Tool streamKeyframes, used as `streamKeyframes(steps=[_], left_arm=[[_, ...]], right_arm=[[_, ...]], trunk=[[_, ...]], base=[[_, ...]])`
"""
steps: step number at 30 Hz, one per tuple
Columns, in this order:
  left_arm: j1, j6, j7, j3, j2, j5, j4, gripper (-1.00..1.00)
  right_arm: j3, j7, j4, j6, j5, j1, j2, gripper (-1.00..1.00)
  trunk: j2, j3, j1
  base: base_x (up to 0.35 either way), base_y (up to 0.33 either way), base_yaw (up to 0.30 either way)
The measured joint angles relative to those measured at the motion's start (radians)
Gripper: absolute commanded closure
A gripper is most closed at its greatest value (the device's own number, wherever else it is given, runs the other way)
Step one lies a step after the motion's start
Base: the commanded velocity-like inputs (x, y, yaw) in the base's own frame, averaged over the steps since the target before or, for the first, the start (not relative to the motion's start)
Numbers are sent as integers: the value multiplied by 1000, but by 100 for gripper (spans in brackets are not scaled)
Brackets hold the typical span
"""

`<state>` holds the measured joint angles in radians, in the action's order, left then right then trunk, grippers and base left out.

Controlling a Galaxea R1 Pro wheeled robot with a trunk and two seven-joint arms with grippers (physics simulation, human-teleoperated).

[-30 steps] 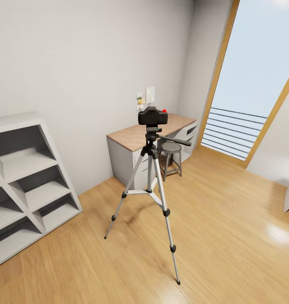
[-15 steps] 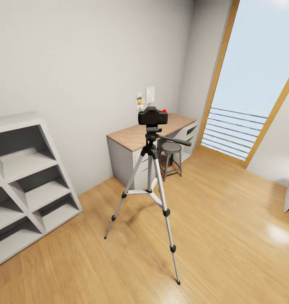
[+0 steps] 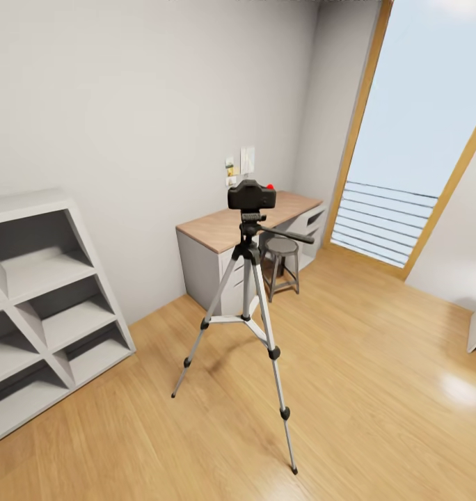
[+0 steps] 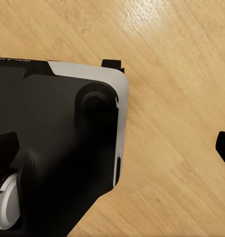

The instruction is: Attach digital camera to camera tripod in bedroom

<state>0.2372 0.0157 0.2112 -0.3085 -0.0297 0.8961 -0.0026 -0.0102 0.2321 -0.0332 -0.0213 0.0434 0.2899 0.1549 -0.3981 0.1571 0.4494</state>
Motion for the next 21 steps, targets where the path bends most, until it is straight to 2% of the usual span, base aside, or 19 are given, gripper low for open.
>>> streamKeyframes(steps=[12, 21], left_arm=[[0, -1, 0, -1, -1, -57, 0, -100], [0, 1, 1, -1, -1, -61, 1, -100]], right_arm=[[0, -8, 0, 1, 0, 0, -1, -100], [0, -20, 0, -1, 0, 0, -1, -100]], trunk=[[0, -19, 0], [0, -34, 0]], base=[[0, 0, 0], [0, 0, 0]])
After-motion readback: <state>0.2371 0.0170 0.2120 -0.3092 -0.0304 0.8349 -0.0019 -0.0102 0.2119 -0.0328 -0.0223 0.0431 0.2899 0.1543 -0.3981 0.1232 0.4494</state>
